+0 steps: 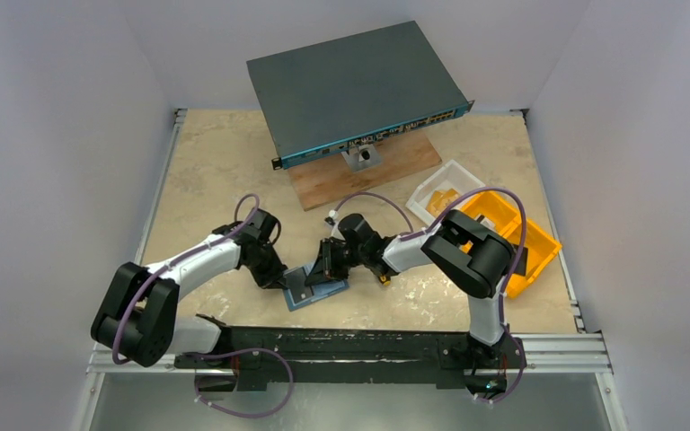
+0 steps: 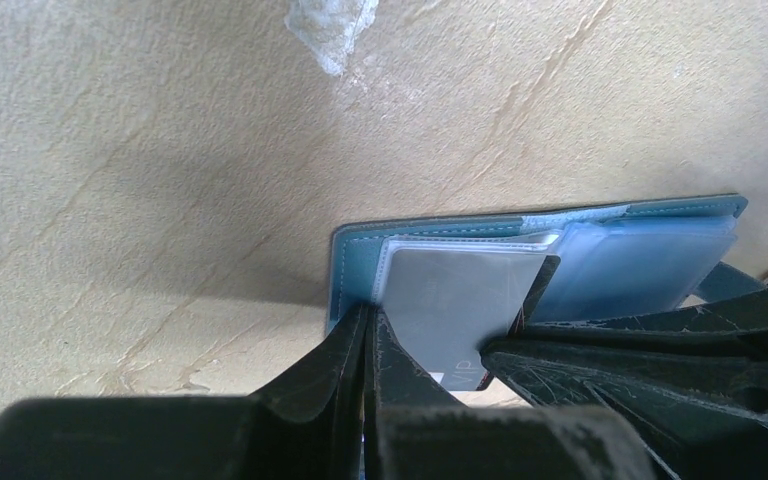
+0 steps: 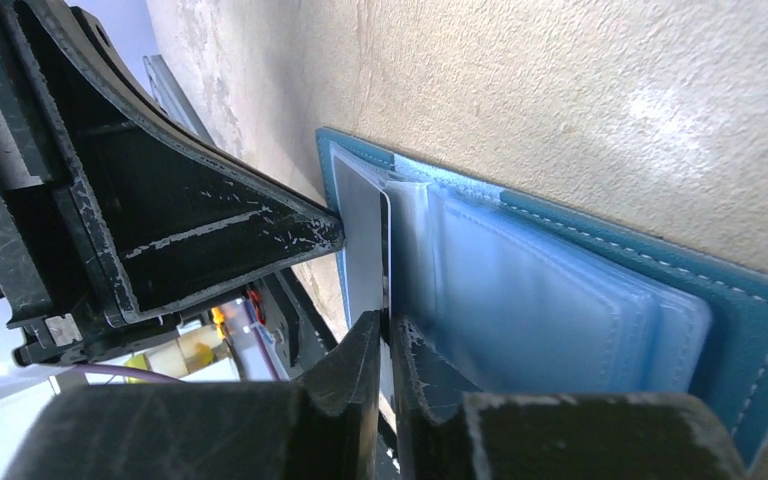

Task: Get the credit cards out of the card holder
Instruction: Remove the credit card from the card holder.

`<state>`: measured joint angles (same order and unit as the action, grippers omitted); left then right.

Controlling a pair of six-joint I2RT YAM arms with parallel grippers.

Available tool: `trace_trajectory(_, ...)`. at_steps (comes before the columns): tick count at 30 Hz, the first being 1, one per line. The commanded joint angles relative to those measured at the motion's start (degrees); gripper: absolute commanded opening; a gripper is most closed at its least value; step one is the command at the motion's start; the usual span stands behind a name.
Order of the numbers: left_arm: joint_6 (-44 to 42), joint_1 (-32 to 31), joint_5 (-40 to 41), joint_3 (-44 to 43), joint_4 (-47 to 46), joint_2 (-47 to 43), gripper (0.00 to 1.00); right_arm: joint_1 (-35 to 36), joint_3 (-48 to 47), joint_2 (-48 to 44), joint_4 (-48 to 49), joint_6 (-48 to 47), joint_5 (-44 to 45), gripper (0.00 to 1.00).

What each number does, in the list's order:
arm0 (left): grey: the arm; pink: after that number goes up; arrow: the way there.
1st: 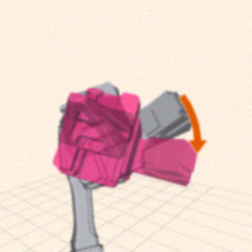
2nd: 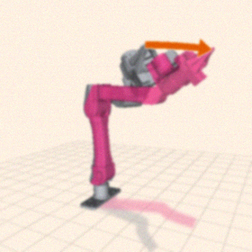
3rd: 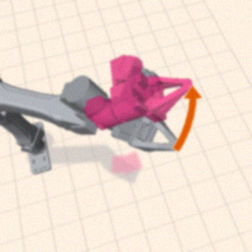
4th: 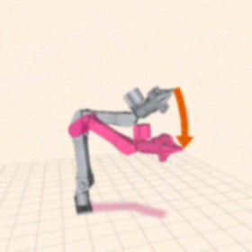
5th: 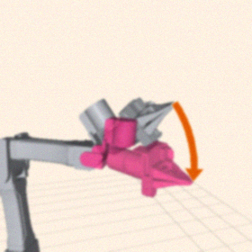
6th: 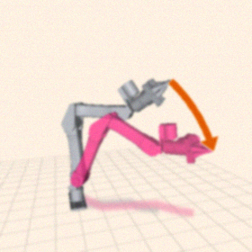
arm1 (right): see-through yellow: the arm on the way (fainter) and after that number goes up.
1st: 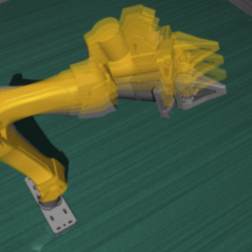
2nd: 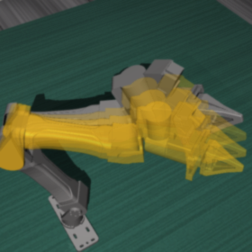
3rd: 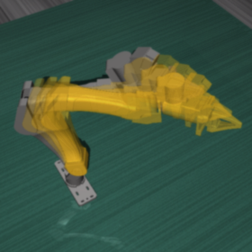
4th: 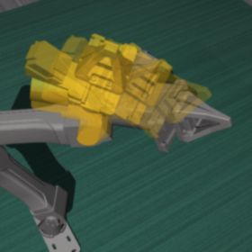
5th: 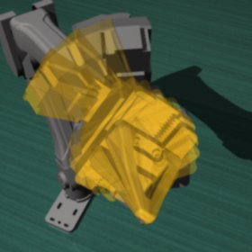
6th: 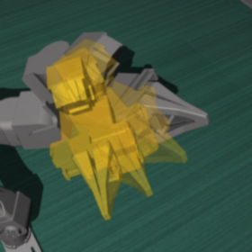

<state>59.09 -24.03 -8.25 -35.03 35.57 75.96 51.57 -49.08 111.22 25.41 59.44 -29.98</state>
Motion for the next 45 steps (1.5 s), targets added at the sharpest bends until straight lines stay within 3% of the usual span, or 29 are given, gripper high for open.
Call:
trace_trajectory(1, 0.8, -0.5, 4.5, -0.4, 0.3, 2.0, 0.0, -0.3, 0.3, -2.0, 4.2, 1.2, -1.8, 0.05)
trace_trajectory(4, 0.8, -0.5, 6.1, -1.2, 2.4, 2.2, 0.0, -0.6, 0.7, -2.9, 3.0, 0.6, -0.4, 0.0)
trace_trajectory(25, 1.3, -0.2, 6.8, -0.7, 2.9, 4.6, 0.0, -4.0, 5.0, -7.8, -3.3, -2.0, 6.2, 0.0)
trace_trajectory(31, 1.0, -0.2, 6.5, -1.1, 2.9, 4.6, 0.0, -4.1, 5.3, -5.9, 2.1, -0.5, 1.9, 0.18)
trace_trajectory(45, 0.7, -0.2, 6.4, -1.6, 2.8, 4.9, 0.0, -1.9, 0.8, -1.9, 2.1, -0.9, 0.0, 0.22)
